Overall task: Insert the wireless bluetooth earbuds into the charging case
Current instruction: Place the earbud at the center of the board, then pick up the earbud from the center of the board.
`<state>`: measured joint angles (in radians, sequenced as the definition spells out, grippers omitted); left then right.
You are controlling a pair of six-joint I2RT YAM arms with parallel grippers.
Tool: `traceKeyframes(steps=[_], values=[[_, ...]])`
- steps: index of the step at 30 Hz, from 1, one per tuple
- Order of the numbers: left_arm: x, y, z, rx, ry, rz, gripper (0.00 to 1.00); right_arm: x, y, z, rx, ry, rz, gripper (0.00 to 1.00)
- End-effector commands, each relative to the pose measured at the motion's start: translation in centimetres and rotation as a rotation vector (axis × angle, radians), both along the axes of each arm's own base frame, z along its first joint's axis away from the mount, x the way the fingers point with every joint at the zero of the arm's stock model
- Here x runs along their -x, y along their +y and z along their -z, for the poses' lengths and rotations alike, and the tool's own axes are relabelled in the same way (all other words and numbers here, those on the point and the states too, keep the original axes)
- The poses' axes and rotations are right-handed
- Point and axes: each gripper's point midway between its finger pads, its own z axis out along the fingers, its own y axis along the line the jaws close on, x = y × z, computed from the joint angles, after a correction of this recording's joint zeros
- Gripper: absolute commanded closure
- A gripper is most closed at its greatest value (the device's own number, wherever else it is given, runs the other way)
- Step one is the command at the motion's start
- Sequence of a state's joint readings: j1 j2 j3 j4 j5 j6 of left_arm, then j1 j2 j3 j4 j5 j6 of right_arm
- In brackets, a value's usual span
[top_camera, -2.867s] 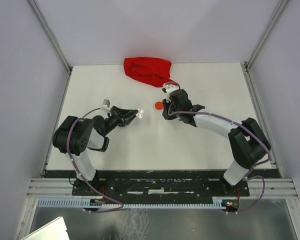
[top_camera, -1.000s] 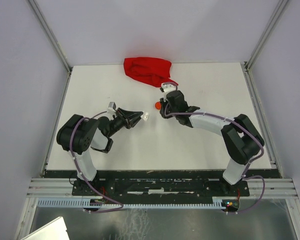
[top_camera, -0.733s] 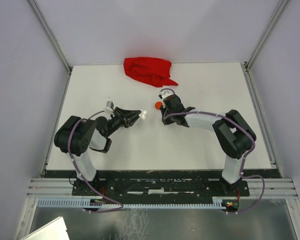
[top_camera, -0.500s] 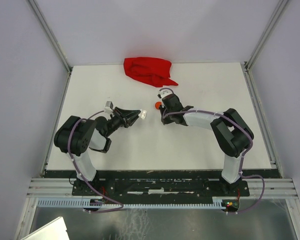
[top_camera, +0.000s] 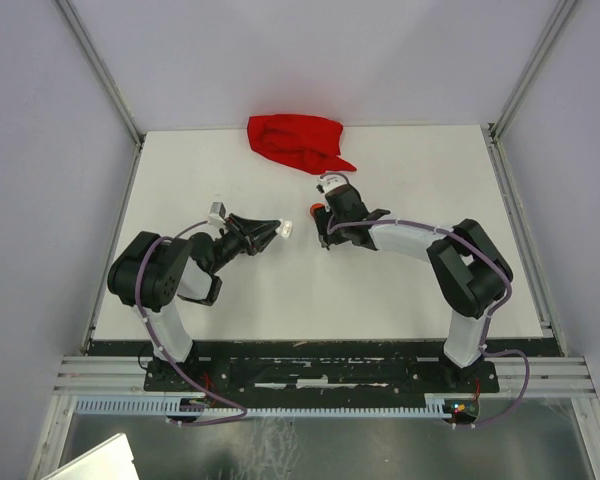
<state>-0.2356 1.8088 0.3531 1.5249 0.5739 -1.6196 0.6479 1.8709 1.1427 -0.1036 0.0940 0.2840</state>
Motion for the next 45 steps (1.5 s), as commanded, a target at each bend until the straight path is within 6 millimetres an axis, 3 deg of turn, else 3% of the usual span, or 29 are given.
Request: traceKeyframes(steps=[1, 4, 8, 11, 19, 30, 45], values=[[0.6, 0.2, -2.3, 0.017, -0.12, 0.01, 0.97, -2.2, -1.9, -5.7, -0.003, -0.126, 0.081, 0.36], [0.6, 0.3, -2.3, 0.016, -0.121, 0.01, 0.97, -2.9, -4.5, -6.3, 0.046, -0.121, 0.147, 0.34], [0.6, 0.3, -2.2, 0.016, -0.119, 0.01, 0.97, -3.1, -8.4, -5.6, 0.25, -0.063, 0.22, 0.32], [0.6, 0.3, -2.1, 0.018, -0.116, 0.011, 0.97, -3.5, -10.2, -5.0, 0.316, -0.054, 0.257, 0.3], [0.7, 0.3, -1.9, 0.017, -0.113, 0.011, 0.97, -4.3, -8.8, -2.7, 0.101, 0.035, 0.184, 0.29], [0.5, 0.4, -1.8, 0.016, -0.111, 0.009, 0.97, -5.6, -7.7, -1.1, -0.009, 0.111, 0.148, 0.28], [0.4, 0.5, -1.5, 0.013, -0.106, 0.009, 0.97, -6.2, -10.1, 0.3, 0.105, 0.087, 0.192, 0.28]])
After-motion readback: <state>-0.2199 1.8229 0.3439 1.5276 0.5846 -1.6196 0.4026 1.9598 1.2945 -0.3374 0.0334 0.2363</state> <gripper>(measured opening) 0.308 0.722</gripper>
